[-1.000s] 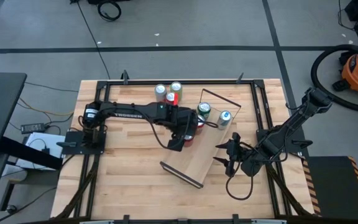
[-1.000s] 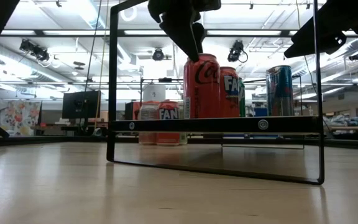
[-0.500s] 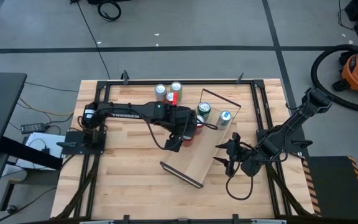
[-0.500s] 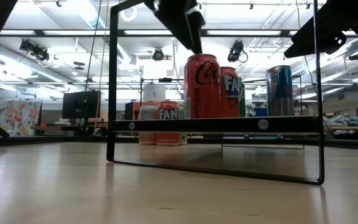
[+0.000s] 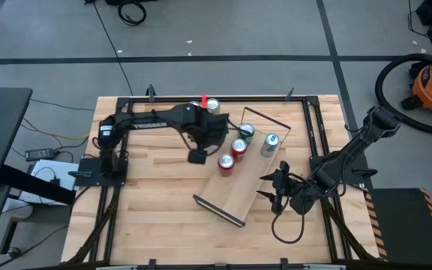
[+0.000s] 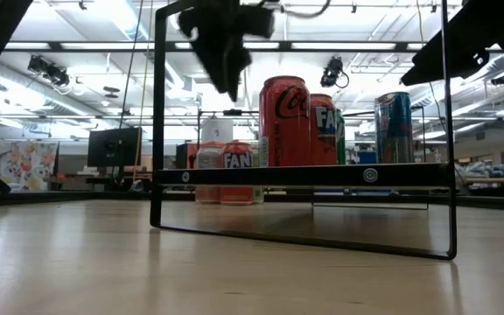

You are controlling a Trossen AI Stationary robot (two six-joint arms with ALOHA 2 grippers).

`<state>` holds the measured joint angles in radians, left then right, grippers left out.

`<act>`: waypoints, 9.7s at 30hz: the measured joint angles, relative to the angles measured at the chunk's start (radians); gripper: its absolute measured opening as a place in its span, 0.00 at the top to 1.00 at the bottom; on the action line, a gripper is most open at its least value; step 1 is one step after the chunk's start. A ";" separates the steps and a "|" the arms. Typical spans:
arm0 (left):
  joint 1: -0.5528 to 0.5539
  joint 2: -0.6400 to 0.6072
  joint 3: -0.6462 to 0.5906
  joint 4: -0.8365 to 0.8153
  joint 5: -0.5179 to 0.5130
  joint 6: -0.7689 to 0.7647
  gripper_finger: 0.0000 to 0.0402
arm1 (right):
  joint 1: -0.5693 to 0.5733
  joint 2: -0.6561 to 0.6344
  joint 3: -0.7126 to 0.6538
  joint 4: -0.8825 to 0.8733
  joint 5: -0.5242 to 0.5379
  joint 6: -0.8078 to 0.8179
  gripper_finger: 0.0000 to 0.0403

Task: Place canned beverage on shelf
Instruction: Put the white soda can on the shelf, then put the orange soda can on the shelf

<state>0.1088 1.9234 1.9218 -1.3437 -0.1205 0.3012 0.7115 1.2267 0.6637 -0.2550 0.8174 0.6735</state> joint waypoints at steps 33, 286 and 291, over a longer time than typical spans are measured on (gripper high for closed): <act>0.528 -0.217 -0.490 0.562 0.087 0.170 0.01 | -0.016 0.006 0.000 0.058 0.020 -0.068 0.38; 0.376 -0.136 -0.523 0.772 0.138 0.060 0.02 | -0.001 0.006 0.000 0.090 0.053 -0.100 0.38; 0.376 -0.136 -0.524 0.782 0.138 0.061 0.02 | -0.001 0.006 0.000 0.089 0.053 -0.100 0.38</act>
<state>0.4843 1.7870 1.3979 -0.5620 0.0170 0.3618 0.7105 1.2324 0.6640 -0.1658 0.8700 0.5732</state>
